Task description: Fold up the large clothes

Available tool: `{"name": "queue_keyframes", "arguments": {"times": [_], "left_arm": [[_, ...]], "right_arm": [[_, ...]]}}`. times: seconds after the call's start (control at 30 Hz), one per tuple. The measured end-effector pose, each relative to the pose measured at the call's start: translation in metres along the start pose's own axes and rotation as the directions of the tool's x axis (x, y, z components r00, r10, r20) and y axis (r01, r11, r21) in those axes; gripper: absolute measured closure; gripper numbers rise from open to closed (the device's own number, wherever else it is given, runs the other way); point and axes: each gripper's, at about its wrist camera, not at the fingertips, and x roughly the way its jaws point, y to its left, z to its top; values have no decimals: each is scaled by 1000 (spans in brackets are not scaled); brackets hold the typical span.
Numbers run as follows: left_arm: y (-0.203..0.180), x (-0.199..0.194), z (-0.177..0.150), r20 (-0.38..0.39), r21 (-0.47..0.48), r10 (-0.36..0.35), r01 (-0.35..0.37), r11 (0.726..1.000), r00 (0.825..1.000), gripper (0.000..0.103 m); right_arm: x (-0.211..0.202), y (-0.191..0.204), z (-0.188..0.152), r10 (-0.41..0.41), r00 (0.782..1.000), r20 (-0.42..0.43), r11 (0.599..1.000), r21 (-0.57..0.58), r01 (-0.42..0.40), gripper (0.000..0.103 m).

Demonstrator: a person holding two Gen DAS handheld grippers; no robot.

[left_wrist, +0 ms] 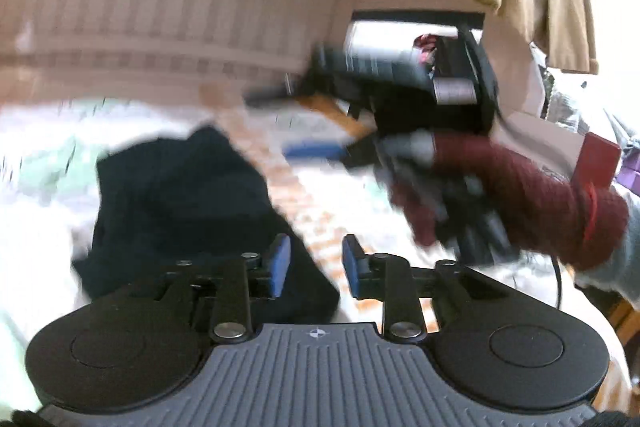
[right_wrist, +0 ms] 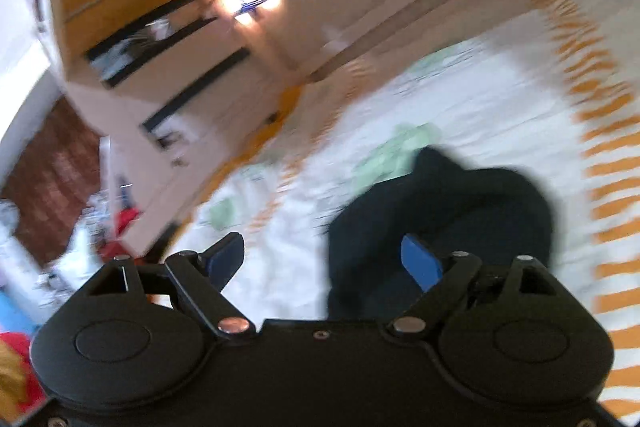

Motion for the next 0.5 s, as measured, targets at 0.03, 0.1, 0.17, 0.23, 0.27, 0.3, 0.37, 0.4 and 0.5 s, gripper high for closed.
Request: {"name": "queue_keyframes", "arguments": {"times": [0.03, 0.1, 0.17, 0.23, 0.27, 0.3, 0.37, 0.4, 0.5], "left_arm": [[8, 5, 5, 9, 9, 10, -10, 1000, 1000, 66], [15, 17, 13, 34, 16, 54, -54, 998, 998, 65], [29, 32, 11, 23, -1, 120, -120, 993, 993, 65], [45, 42, -3, -29, -33, 190, -191, 981, 981, 65], [54, 49, -11, -70, -45, 221, -225, 973, 973, 65], [66, 58, -23, -141, -52, 265, -274, 960, 954, 64], [83, 64, -42, -210, -80, 274, -296, 952, 939, 64], [87, 62, -47, -189, -99, 269, -291, 952, 944, 64], [82, 60, -42, -184, -72, 275, -292, 954, 944, 65]], "right_arm": [[-6, -5, -1, -40, 999, 10, 999, -15, 40, 15], [-9, -11, -3, -109, 994, 23, 993, -46, 110, 15], [-9, -15, -6, -157, 987, 24, 985, -66, 159, 15], [-5, -14, -11, -192, 981, 21, 977, -87, 193, 16], [-4, -12, -13, -205, 978, 19, 973, -106, 206, 16], [-2, -11, -14, -220, 975, 19, 966, -133, 221, 17], [2, -7, -17, -234, 972, 14, 955, -187, 232, 34], [5, -4, -16, -235, 972, 7, 949, -217, 231, 40], [22, 9, -16, -244, 970, 4, 916, -329, 231, 65]]}}
